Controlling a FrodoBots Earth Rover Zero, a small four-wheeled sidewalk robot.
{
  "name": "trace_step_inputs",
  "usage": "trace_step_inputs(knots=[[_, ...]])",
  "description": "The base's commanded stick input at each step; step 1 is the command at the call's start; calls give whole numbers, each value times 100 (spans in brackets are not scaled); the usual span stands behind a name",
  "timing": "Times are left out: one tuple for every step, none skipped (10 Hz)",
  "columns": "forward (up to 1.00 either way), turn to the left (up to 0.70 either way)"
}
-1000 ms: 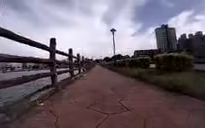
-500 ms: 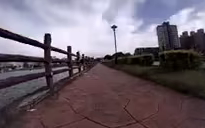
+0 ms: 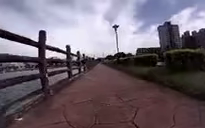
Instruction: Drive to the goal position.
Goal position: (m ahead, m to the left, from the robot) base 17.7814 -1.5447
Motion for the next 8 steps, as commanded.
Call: trace_step_inputs(knots=[[70, 11], [70, 11], [70, 11], [70, 11], [70, 11], [70, 11], [70, 11], [70, 11]])
